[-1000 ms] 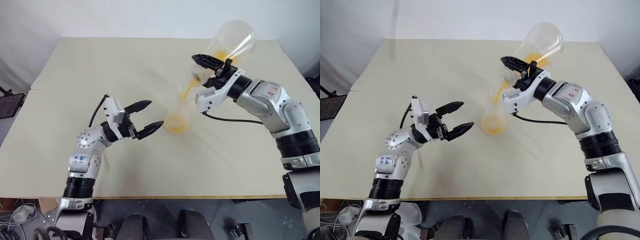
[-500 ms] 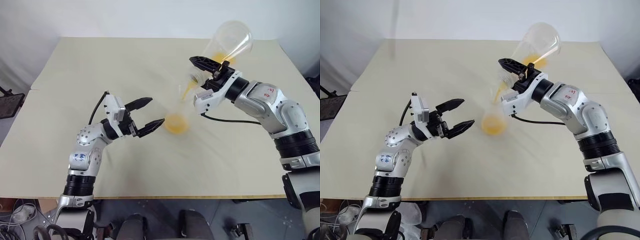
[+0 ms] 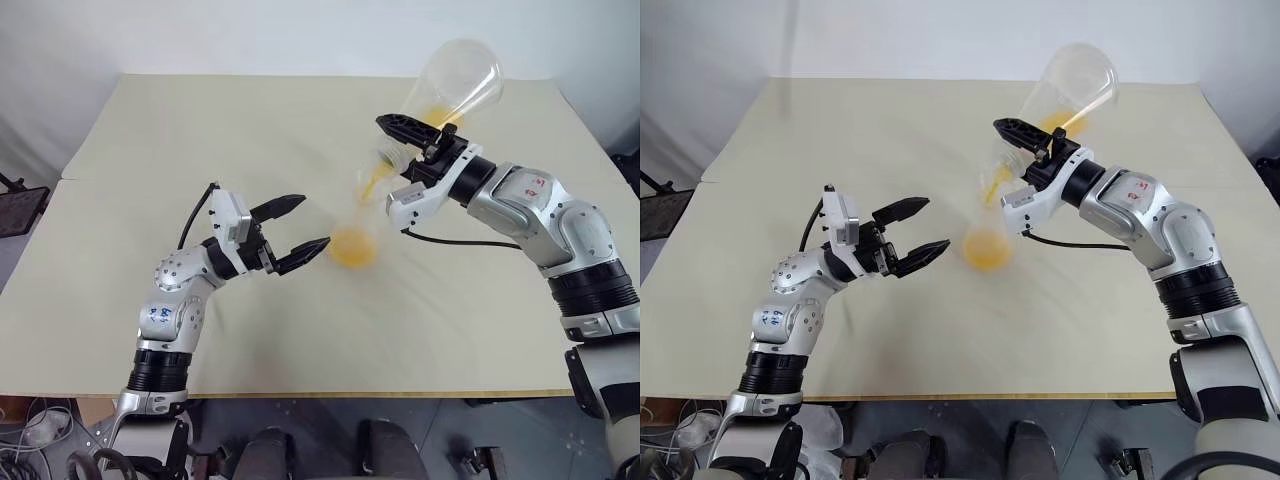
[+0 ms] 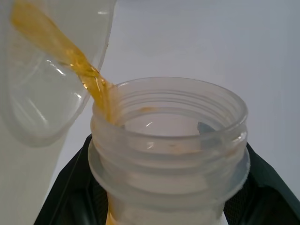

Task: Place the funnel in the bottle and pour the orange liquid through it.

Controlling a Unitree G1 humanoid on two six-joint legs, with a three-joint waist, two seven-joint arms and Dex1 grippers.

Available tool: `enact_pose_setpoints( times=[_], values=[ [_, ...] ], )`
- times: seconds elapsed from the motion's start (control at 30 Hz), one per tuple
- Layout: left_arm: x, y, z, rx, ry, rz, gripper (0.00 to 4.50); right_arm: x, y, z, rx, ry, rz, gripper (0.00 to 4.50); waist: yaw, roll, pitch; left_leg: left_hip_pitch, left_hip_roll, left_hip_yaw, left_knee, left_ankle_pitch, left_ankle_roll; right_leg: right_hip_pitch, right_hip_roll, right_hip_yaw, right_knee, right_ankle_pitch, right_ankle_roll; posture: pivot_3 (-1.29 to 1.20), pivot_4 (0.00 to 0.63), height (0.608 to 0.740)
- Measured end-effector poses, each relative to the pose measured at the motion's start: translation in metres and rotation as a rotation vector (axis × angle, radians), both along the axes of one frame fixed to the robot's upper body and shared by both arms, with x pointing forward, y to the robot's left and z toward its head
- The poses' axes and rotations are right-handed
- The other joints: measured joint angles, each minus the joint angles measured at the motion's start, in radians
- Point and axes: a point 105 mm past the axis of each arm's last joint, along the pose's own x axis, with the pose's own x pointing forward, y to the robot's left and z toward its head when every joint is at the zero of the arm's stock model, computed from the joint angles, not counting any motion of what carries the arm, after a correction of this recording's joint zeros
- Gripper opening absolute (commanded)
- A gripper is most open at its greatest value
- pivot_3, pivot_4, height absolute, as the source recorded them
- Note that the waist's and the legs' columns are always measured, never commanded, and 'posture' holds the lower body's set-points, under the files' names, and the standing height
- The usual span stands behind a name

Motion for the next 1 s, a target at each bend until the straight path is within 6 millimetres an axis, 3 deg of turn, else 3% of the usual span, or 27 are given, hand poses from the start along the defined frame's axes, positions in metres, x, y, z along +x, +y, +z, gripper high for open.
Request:
enact_pose_setpoints(
  times=[1.0],
  values=[
    [0.0005,-0.0019,0.0009,-0.004,-0.008,0.005,4.50,-0.0027,0.0016,0.0039,-0.040,-0.077,0.011,2.48,-0.001,0.000,0.000,0.000,0.000,0.000,0.000,0.000,0.000,0.000,0.000,0.000,0.000,0.000,0.000,0.00,0.150,0.740]
  ],
)
